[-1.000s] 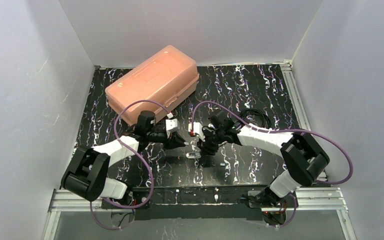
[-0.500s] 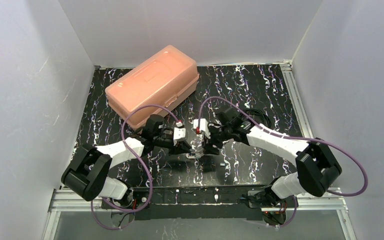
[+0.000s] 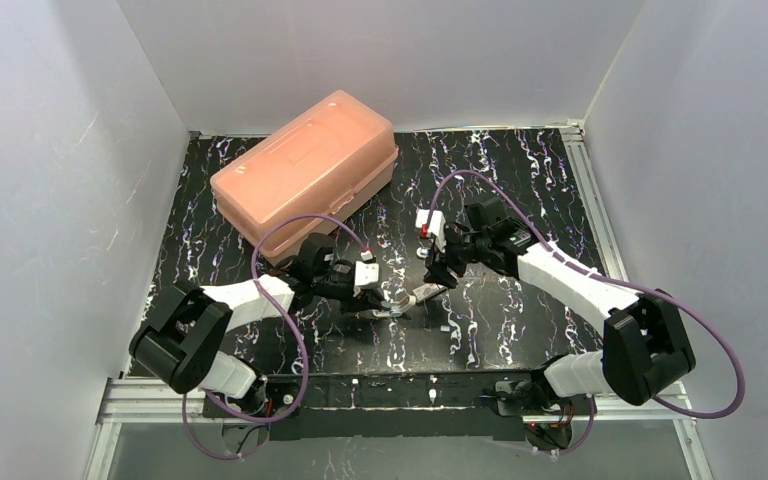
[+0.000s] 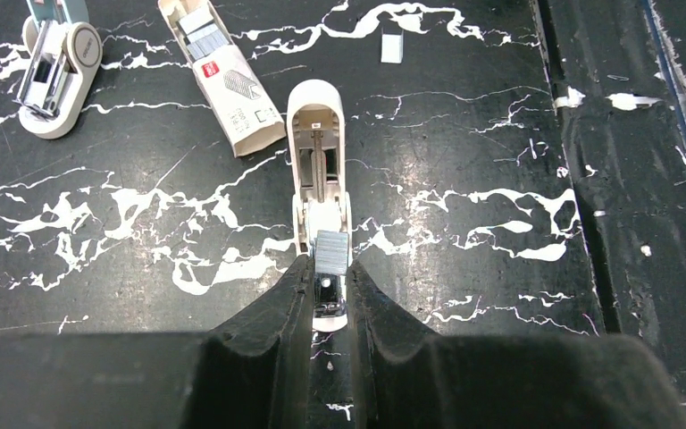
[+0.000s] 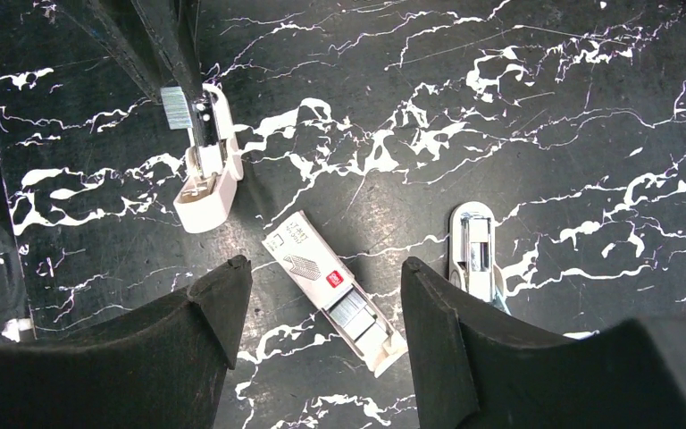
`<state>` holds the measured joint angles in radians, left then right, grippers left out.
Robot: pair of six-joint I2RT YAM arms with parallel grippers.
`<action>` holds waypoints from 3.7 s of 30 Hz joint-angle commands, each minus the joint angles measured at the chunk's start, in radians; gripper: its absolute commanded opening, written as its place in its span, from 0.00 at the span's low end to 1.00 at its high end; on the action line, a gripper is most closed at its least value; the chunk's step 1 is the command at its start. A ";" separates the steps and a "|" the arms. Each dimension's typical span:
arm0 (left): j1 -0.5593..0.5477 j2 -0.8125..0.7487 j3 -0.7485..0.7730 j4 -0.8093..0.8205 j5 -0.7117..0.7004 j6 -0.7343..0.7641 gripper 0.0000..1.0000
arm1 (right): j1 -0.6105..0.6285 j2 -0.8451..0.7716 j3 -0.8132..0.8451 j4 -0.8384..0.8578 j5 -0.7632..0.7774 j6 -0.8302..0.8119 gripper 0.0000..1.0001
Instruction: Load the staples into the stapler
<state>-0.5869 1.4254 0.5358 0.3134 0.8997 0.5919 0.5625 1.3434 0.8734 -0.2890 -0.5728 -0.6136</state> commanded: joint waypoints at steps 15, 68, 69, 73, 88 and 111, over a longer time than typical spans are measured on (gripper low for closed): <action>-0.022 0.051 0.015 -0.001 -0.040 -0.006 0.00 | -0.029 -0.007 -0.013 0.025 -0.030 -0.013 0.69; -0.025 0.082 0.035 0.038 -0.055 -0.052 0.00 | -0.030 0.017 -0.019 0.027 -0.018 -0.018 0.69; -0.025 0.083 0.035 0.038 -0.055 -0.053 0.00 | -0.029 0.017 -0.019 0.027 -0.018 -0.018 0.69; -0.025 0.085 0.035 0.038 -0.060 -0.053 0.00 | -0.029 0.019 -0.018 0.027 -0.019 -0.017 0.69; -0.025 0.091 0.034 0.038 -0.047 -0.051 0.00 | -0.030 0.019 -0.019 0.027 -0.018 -0.018 0.68; -0.024 0.090 0.064 -0.053 -0.045 -0.003 0.00 | -0.029 0.031 -0.017 0.024 -0.021 -0.020 0.69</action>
<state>-0.6064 1.5173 0.5774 0.2825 0.8478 0.5846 0.5369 1.3693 0.8673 -0.2871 -0.5793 -0.6281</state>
